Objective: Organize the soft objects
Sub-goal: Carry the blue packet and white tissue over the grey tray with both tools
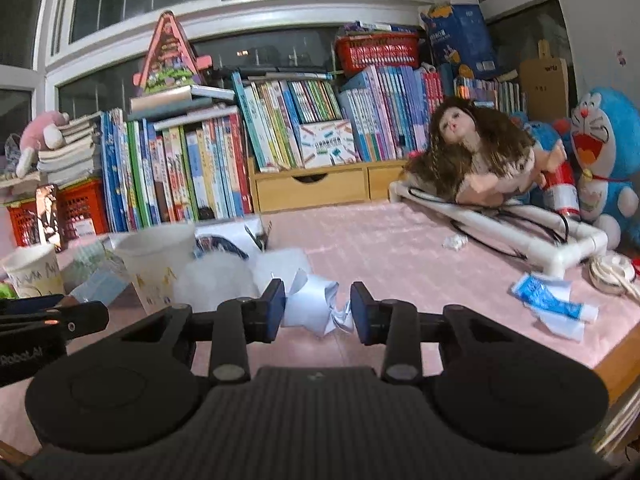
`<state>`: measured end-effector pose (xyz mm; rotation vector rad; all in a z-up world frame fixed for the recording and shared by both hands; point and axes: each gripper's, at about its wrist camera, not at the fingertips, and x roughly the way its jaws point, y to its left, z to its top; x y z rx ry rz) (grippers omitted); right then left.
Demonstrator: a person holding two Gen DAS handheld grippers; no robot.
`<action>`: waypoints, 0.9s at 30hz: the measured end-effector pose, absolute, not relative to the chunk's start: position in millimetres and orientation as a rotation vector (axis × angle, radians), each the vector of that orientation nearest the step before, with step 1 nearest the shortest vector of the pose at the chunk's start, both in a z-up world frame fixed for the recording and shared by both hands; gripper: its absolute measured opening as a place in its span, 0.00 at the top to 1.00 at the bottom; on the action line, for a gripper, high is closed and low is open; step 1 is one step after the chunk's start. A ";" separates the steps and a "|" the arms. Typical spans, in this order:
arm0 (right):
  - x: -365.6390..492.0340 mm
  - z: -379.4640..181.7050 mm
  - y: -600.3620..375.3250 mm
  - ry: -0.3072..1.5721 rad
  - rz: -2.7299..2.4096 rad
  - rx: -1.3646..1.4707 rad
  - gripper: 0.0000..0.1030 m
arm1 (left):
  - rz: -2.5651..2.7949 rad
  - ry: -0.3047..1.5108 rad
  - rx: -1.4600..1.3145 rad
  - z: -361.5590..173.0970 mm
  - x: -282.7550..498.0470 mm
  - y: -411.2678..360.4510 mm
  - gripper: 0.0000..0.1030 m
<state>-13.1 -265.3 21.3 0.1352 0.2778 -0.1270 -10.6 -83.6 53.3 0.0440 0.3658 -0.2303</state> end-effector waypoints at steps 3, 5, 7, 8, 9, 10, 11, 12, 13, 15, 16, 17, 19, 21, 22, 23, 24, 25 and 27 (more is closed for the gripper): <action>-8.5 32.7 -263.7 0.256 -0.111 0.129 0.61 | -0.239 0.363 0.022 64.6 -7.0 -78.5 0.64; -4.9 40.5 -263.6 0.246 -0.089 0.134 0.61 | -0.241 0.359 0.017 73.6 -2.6 -74.6 0.64; 1.0 48.6 -265.2 0.247 -0.057 0.159 0.61 | -0.235 0.349 0.011 82.0 2.1 -69.9 0.64; 4.4 52.2 -266.4 0.251 -0.043 0.172 0.61 | -0.228 0.341 0.010 86.4 4.4 -67.4 0.64; 9.0 56.3 -267.6 0.256 -0.028 0.186 0.61 | -0.223 0.337 0.010 90.7 7.9 -64.8 0.64; 12.7 59.7 -268.4 0.259 -0.016 0.194 0.61 | -0.223 0.339 0.007 94.6 11.7 -62.1 0.64; 16.3 62.9 -268.7 0.262 -0.005 0.200 0.61 | -0.223 0.343 0.001 97.8 15.7 -59.2 0.64; 20.8 66.4 -268.9 0.265 0.006 0.206 0.61 | -0.221 0.344 -0.003 102.1 19.9 -55.9 0.64; 25.4 70.1 -269.0 0.270 0.019 0.210 0.61 | -0.217 0.343 -0.001 106.6 24.5 -53.0 0.64; 35.9 78.0 -269.4 0.280 0.044 0.222 0.61 | -0.209 0.340 0.005 116.1 34.4 -47.3 0.64; 41.0 81.5 -269.1 0.285 0.056 0.228 0.61 | -0.207 0.341 0.006 120.9 39.8 -44.3 0.64; 46.7 85.5 -268.9 0.289 0.067 0.232 0.61 | -0.209 0.347 0.006 126.8 46.2 -40.3 0.64; 57.8 92.1 -267.5 0.299 0.086 0.234 0.61 | -0.209 0.366 -0.004 136.6 58.8 -32.3 0.64; 70.7 97.9 -264.8 0.313 0.105 0.225 0.61 | -0.213 0.391 -0.008 144.5 73.0 -24.7 0.64; 76.3 99.9 -263.2 0.320 0.112 0.220 0.61 | -0.210 0.406 -0.009 148.4 81.1 -20.9 0.64; 83.4 101.8 -261.1 0.331 0.119 0.211 0.61 | -0.205 0.422 -0.011 151.8 89.4 -17.3 0.64; 91.0 103.2 -258.8 0.345 0.127 0.202 0.61 | -0.198 0.439 -0.011 155.2 98.8 -13.1 0.64; 97.1 103.7 -256.7 0.356 0.131 0.197 0.61 | -0.191 0.455 -0.013 157.2 106.5 -9.7 0.64; 111.0 104.4 -252.2 0.385 0.140 0.176 0.61 | -0.179 0.500 -0.016 160.4 125.9 -1.2 0.64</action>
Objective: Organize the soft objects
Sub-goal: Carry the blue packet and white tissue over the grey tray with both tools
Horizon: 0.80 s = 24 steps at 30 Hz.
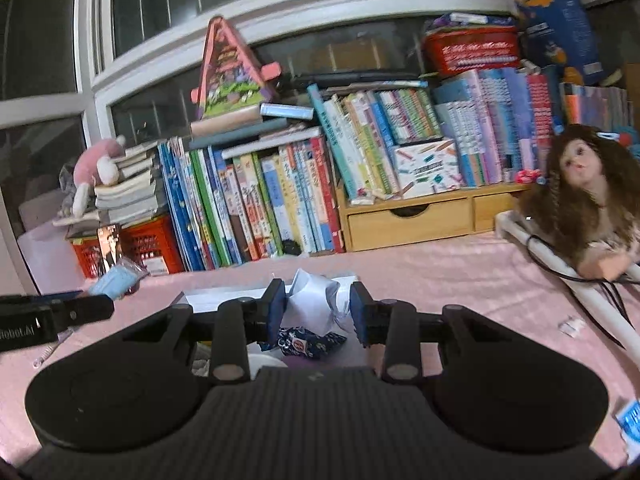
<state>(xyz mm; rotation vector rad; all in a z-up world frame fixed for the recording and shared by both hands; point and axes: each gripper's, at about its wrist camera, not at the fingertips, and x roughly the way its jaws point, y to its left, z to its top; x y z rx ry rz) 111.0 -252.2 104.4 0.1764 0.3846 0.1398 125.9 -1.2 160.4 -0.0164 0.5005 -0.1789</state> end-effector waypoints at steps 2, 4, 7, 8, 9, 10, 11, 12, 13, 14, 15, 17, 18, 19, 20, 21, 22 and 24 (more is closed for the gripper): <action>124.7 104.3 -247.0 0.409 0.138 0.152 0.61 | -0.162 0.548 -0.028 160.2 145.1 8.2 0.64; 136.3 104.3 -243.6 0.431 0.143 0.140 0.61 | -0.147 0.595 -0.040 159.3 164.0 17.7 0.64; 154.0 103.8 -239.6 0.457 0.151 0.127 0.61 | -0.137 0.677 -0.061 154.4 191.6 28.6 0.64; 160.7 103.3 -238.0 0.472 0.153 0.124 0.61 | -0.138 0.707 -0.070 151.9 201.6 31.1 0.64; 168.5 102.6 -236.9 0.492 0.157 0.122 0.61 | -0.137 0.734 -0.077 148.3 210.5 32.6 0.64; 175.9 101.5 -235.6 0.510 0.160 0.122 0.61 | -0.140 0.769 -0.077 145.4 221.9 33.5 0.64; 183.6 100.3 -234.4 0.530 0.161 0.121 0.61 | -0.138 0.794 -0.080 142.6 229.9 33.8 0.64; 193.1 98.9 -232.5 0.554 0.162 0.116 0.61 | -0.136 0.816 -0.081 140.3 239.4 34.9 0.64; 201.2 97.7 -231.2 0.573 0.161 0.112 0.61 | -0.137 0.835 -0.078 138.1 248.1 35.3 0.64; 210.6 96.7 -230.1 0.595 0.160 0.108 0.61 | -0.134 0.847 -0.077 136.3 254.4 35.3 0.64; 219.0 95.7 -229.2 0.615 0.158 0.106 0.61 | -0.130 0.860 -0.073 134.1 263.3 35.7 0.64; 234.4 93.1 -227.8 0.653 0.154 0.101 0.61 | -0.124 0.888 -0.071 129.3 276.1 34.9 0.64; 242.0 91.0 -226.5 0.665 0.143 0.092 0.61 | -0.122 0.905 -0.076 126.7 282.2 35.0 0.64; 247.6 89.0 -225.8 0.673 0.134 0.083 0.61 | -0.116 0.923 -0.087 122.9 289.0 36.3 0.64; 252.9 86.5 -225.1 0.682 0.130 0.079 0.61 | -0.112 0.937 -0.097 119.6 293.9 36.7 0.64; 257.9 83.9 -225.0 0.692 0.130 0.082 0.61 | -0.109 0.951 -0.106 115.6 299.1 38.0 0.64; 262.3 81.3 -225.4 0.703 0.131 0.092 0.61 | -0.102 0.966 -0.113 111.2 304.4 39.3 0.64; 270.0 77.0 -225.1 0.727 0.144 0.117 0.61 | -0.093 0.990 -0.120 103.2 312.3 41.1 0.64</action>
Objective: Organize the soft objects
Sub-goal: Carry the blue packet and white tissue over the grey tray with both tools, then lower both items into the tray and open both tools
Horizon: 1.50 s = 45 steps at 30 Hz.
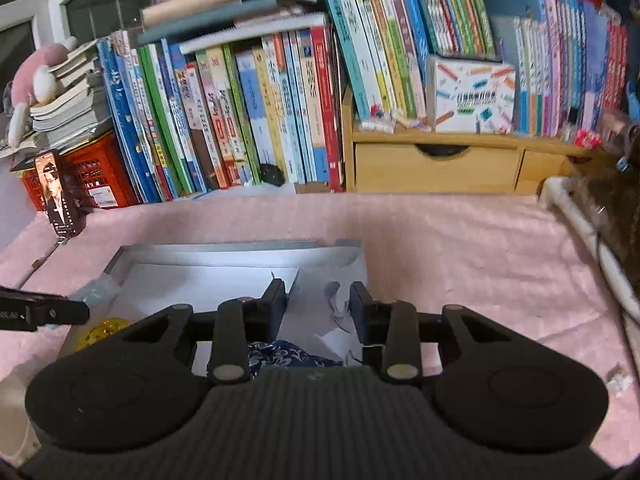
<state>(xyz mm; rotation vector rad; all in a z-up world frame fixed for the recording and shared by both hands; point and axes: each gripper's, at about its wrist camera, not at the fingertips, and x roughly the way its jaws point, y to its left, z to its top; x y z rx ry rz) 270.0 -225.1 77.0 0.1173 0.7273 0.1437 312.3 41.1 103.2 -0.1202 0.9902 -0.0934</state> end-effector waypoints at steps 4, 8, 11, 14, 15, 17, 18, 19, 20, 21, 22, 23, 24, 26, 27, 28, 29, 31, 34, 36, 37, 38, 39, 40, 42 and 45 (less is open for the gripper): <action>279.8 71.3 -214.1 0.758 0.167 0.090 0.61 | -0.085 1.024 -0.140 91.5 324.3 42.9 0.64; 288.4 66.2 -195.8 0.784 0.196 0.013 0.61 | -0.086 1.045 -0.128 86.0 330.9 39.8 0.64; 296.3 57.7 -184.8 0.812 0.190 -0.062 0.61 | -0.088 1.064 -0.121 82.9 334.8 37.8 0.64; 302.5 49.7 -183.7 0.849 0.191 -0.055 0.61 | -0.092 1.088 -0.129 79.2 337.9 38.6 0.64; 303.6 47.6 -184.1 0.859 0.193 -0.052 0.61 | -0.090 1.094 -0.129 77.8 338.9 38.8 0.64; 305.2 45.1 -185.4 0.873 0.192 -0.048 0.61 | -0.086 1.101 -0.130 75.1 341.0 39.6 0.64; 305.8 44.7 -186.3 0.881 0.191 -0.046 0.61 | -0.087 1.104 -0.133 74.0 342.2 40.3 0.64; 306.2 44.5 -186.8 0.887 0.191 -0.046 0.61 | -0.086 1.109 -0.139 73.0 343.4 41.0 0.64; 306.9 44.2 -187.5 0.893 0.192 -0.045 0.61 | -0.086 1.114 -0.146 72.1 344.4 42.2 0.64; 307.2 44.3 -187.9 0.897 0.191 -0.044 0.61 | -0.087 1.117 -0.151 71.4 345.6 43.0 0.64; 308.6 44.1 -188.1 0.901 0.191 -0.043 0.61 | -0.087 1.120 -0.156 70.7 346.7 43.6 0.64; 308.9 43.8 -188.0 0.905 0.191 -0.041 0.61 | -0.087 1.125 -0.159 69.8 347.7 44.0 0.64; 309.4 43.3 -187.8 0.909 0.189 -0.041 0.61 | -0.085 1.127 -0.160 69.1 348.6 44.5 0.64; 311.1 41.1 -186.5 0.919 0.187 -0.044 0.61 | -0.081 1.132 -0.160 67.1 350.2 44.4 0.64; 311.6 40.0 -186.0 0.925 0.185 -0.045 0.61 | -0.080 1.135 -0.162 66.0 350.9 44.7 0.64; 312.3 38.8 -185.8 0.934 0.184 -0.045 0.61 | -0.079 1.137 -0.164 65.0 351.5 44.9 0.64; 313.0 38.0 -185.4 0.941 0.185 -0.044 0.61 | -0.078 1.138 -0.166 64.2 351.9 45.2 0.64; 313.6 37.6 -185.8 0.948 0.186 -0.044 0.61 | -0.078 1.139 -0.169 63.3 351.9 45.6 0.64; 313.6 36.4 -186.4 0.956 0.191 -0.047 0.60 | -0.083 1.142 -0.168 62.8 352.3 45.8 0.62; 314.3 36.2 -187.6 0.959 0.192 -0.038 0.59 | -0.077 1.147 -0.176 62.4 353.3 47.7 0.58; 314.5 36.2 -187.9 0.961 0.192 -0.035 0.57 | -0.071 1.150 -0.183 62.1 353.4 48.8 0.55; 314.5 36.0 -188.1 0.963 0.191 -0.036 0.57 | -0.067 1.151 -0.186 62.2 353.2 49.3 0.54; 314.4 35.9 -188.2 0.964 0.191 -0.037 0.52 | -0.067 1.147 -0.186 62.5 353.1 49.3 0.52; 314.4 35.7 -188.5 0.964 0.191 -0.036 0.48 | -0.069 1.141 -0.184 63.3 352.1 49.2 0.47; 313.9 35.7 -189.9 0.961 0.191 -0.031 0.43 | -0.076 1.129 -0.182 65.9 350.0 48.8 0.41; 313.0 36.1 -193.6 0.960 0.191 -0.011 0.38 | -0.083 1.105 -0.186 71.7 346.6 49.6 0.32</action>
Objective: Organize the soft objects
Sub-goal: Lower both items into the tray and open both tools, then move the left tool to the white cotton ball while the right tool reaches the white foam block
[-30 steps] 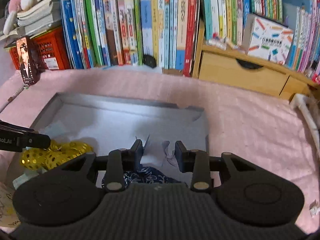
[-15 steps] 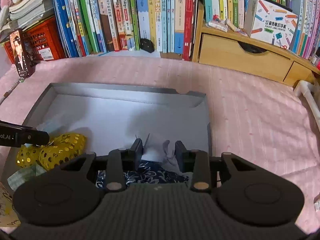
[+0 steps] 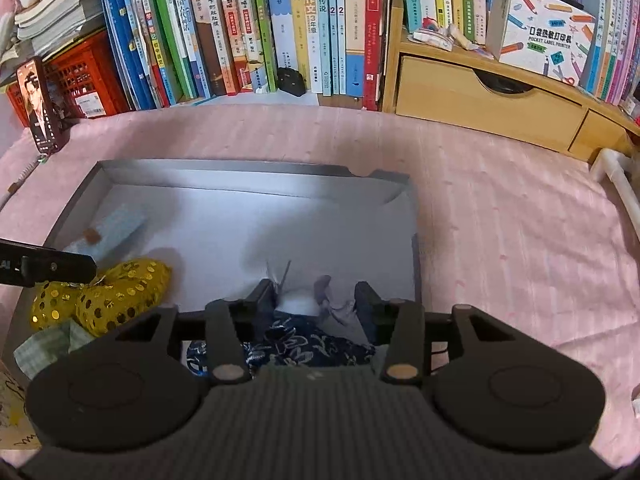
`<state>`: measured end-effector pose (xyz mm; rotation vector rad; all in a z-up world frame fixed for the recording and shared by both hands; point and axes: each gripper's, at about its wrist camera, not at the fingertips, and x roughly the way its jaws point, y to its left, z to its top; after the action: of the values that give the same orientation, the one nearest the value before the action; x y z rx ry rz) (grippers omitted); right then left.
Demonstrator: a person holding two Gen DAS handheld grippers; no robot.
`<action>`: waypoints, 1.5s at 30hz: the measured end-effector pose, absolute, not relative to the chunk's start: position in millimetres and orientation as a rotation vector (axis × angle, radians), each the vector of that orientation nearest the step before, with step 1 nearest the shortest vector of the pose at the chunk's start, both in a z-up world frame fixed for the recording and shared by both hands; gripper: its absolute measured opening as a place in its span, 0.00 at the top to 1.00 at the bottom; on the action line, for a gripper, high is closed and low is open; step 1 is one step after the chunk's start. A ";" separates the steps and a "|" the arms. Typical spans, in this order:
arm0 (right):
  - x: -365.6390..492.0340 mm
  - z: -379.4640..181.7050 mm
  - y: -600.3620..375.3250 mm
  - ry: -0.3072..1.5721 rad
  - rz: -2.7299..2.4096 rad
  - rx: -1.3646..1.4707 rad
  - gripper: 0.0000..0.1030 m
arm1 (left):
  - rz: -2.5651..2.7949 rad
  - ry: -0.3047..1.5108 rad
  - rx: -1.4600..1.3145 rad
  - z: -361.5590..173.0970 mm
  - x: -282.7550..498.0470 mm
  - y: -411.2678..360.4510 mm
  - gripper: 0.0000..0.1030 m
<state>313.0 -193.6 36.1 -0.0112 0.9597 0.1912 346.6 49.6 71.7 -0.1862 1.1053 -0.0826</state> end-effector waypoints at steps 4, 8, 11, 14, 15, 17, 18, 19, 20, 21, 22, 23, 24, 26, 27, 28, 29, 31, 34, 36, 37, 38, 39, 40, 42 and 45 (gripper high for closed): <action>309.6 40.5 -197.7 0.944 0.190 0.010 0.33 | -0.093 1.088 -0.191 79.2 340.5 49.0 0.28; 302.0 49.3 -203.3 0.917 0.194 0.029 0.30 | -0.107 1.059 -0.181 88.8 329.3 44.5 0.28; 293.3 58.4 -208.6 0.885 0.203 0.041 0.27 | -0.119 1.031 -0.169 97.3 318.7 40.1 0.26; 283.7 66.7 -213.5 0.854 0.208 0.051 0.24 | -0.140 1.005 -0.152 105.5 306.9 33.7 0.25; 280.6 69.0 -215.2 0.847 0.210 0.059 0.24 | -0.146 0.996 -0.147 108.5 302.7 31.9 0.25; 273.2 73.8 -218.1 0.828 0.217 0.071 0.23 | -0.164 0.978 -0.136 114.0 292.9 27.4 0.24; 269.1 76.3 -219.3 0.815 0.222 0.075 0.22 | -0.176 0.970 -0.131 116.7 288.1 26.2 0.24; 263.9 78.8 -220.5 0.801 0.226 0.076 0.21 | -0.187 0.959 -0.124 119.5 282.5 23.6 0.23; 258.7 81.1 -221.9 0.786 0.229 0.077 0.20 | -0.197 0.949 -0.118 121.9 276.9 21.0 0.23; 252.8 83.5 -222.9 0.772 0.237 0.078 0.19 | -0.208 0.940 -0.113 123.7 271.5 18.6 0.23; 248.1 85.3 -223.7 0.762 0.245 0.080 0.19 | -0.220 0.930 -0.106 125.7 265.5 16.1 0.22; 242.5 87.3 -224.1 0.750 0.251 0.077 0.19 | -0.233 0.920 -0.101 127.5 259.4 13.5 0.22; 236.2 89.5 -224.5 0.734 0.256 0.071 0.18 | -0.244 0.913 -0.098 128.6 254.1 11.6 0.22; 222.4 93.7 -225.0 0.703 0.271 0.054 0.17 | -0.269 0.899 -0.089 131.1 241.1 7.0 0.21; 214.5 95.6 -225.3 0.686 0.279 0.047 0.17 | -0.281 0.892 -0.084 132.0 234.9 5.1 0.21; 208.1 96.9 -226.0 0.674 0.286 0.043 0.16 | -0.292 0.882 -0.078 133.0 228.0 2.7 0.20; 202.1 98.4 -227.1 0.663 0.292 0.039 0.16 | -0.303 0.872 -0.067 134.2 220.6 0.1 0.20; 188.7 101.1 -229.7 0.640 0.303 0.035 0.16 | -0.321 0.851 -0.049 136.2 206.6 -2.8 0.19; 171.0 104.0 -235.3 0.616 0.314 0.051 0.15 | -0.347 0.820 -0.032 137.9 185.6 -7.2 0.18; 160.2 105.3 -239.0 0.600 0.315 0.055 0.15 | -0.367 0.800 -0.027 138.2 171.3 -10.1 0.18; 154.2 105.6 -241.4 0.592 0.316 0.058 0.15 | -0.374 0.793 -0.027 138.2 165.4 -11.3 0.17; 149.5 106.1 -243.2 0.586 0.316 0.062 0.15 | -0.385 0.784 -0.028 137.8 157.4 -12.6 0.17; 144.4 106.6 -245.2 0.580 0.316 0.067 0.15 | -0.396 0.777 -0.028 137.3 150.7 -13.6 0.17; 140.1 106.9 -247.3 0.575 0.316 0.073 0.15 | -0.407 0.767 -0.030 136.6 143.8 -14.6 0.16; 131.5 107.2 -251.5 0.565 0.313 0.084 0.15 | -0.421 0.744 -0.028 134.6 130.2 -16.9 0.16; 119.5 106.2 -258.8 0.548 0.300 0.101 0.15 | -0.431 0.699 -0.009 130.3 108.7 -23.0 0.15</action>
<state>119.5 -258.8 106.2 0.1011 0.5482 0.3002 108.7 -23.0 130.3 -0.0093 0.6992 -0.4306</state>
